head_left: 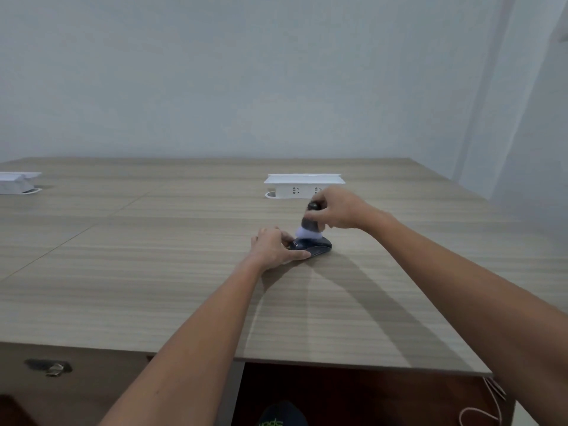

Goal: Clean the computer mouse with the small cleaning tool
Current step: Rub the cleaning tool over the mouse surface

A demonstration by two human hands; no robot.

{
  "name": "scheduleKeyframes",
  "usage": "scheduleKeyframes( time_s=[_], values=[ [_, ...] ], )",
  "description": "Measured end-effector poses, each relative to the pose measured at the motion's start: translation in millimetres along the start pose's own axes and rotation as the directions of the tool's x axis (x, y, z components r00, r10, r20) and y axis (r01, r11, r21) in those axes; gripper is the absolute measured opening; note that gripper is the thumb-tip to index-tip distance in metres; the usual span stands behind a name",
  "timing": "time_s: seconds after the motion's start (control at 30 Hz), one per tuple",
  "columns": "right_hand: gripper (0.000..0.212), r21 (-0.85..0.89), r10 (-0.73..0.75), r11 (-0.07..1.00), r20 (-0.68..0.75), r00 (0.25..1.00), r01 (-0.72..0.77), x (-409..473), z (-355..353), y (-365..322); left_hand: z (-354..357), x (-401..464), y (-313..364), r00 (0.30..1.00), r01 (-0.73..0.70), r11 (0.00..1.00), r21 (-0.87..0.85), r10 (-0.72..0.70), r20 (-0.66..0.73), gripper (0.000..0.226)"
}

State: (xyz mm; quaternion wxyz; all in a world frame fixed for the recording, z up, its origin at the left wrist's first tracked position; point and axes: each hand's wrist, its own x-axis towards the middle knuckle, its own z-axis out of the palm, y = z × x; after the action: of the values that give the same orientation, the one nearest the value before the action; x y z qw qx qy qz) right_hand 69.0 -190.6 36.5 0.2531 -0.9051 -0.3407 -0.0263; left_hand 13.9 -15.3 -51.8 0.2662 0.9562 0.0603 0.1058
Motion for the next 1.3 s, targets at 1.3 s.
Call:
scheduleKeyframes(
  time_s=[1.3],
  values=[
    [0.022,-0.075,-0.02,0.997,-0.084,0.996,0.014,-4.2,14.1,14.2,9.1,-6.9,-1.9,0.999,0.04,0.991,-0.124,-0.044,-0.029,0.057]
  ],
)
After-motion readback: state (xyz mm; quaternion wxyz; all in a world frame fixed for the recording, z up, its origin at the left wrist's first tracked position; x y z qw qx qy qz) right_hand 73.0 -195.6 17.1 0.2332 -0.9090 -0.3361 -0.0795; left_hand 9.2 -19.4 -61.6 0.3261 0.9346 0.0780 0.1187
